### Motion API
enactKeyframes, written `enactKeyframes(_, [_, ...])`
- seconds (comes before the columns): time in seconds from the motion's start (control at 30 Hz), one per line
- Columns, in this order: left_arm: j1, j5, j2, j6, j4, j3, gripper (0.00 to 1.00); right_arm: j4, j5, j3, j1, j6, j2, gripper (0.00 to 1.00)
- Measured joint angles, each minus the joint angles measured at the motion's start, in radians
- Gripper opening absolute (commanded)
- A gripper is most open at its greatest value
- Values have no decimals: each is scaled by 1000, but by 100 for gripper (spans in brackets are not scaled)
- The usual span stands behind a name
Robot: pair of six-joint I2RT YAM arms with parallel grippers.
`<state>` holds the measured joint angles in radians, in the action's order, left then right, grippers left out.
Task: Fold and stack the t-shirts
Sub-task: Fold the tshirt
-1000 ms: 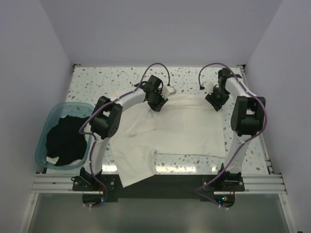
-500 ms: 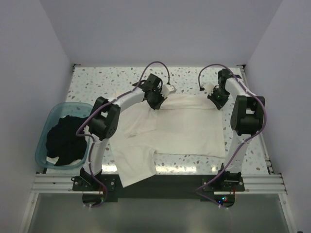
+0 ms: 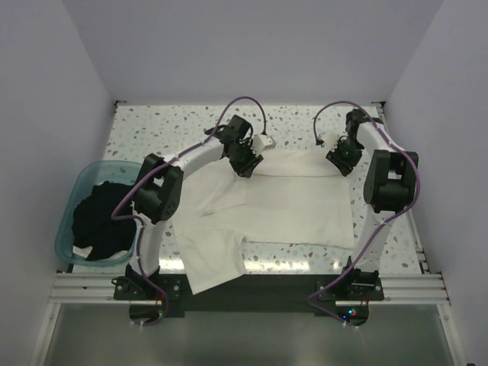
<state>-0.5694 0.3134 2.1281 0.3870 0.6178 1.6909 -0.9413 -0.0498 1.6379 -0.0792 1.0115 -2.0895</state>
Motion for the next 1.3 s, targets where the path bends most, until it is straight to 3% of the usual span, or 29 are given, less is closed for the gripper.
enactKeyframes(0.03, [3,12,0,3,12,0,48,-10,-6,0,0,5,0,47])
enactKeyframes(0.2, [49,97,-23,4,61,-3,50,-93,-57,43,-1,-1,0,50])
enactKeyframes(0.4, [222,118,-162,-37,51,-70,47,-111,-100,211,5,-151,0,33])
enactKeyframes(0.5, [313,83,-185,-54,52,-78,43,-84,-97,245,21,-232,0,28])
enactKeyframes(0.73, [425,-1,-105,-82,60,-85,40,-18,-21,192,87,-336,-82,26])
enactKeyframes(1.0, [462,-83,13,-111,60,-70,36,74,120,140,140,-346,-146,23])
enactKeyframes(1.13, [465,-98,80,-120,70,23,34,108,190,207,143,-344,-195,20])
enactKeyframes(1.3, [470,-97,249,-130,97,298,34,195,264,345,143,-338,-290,17])
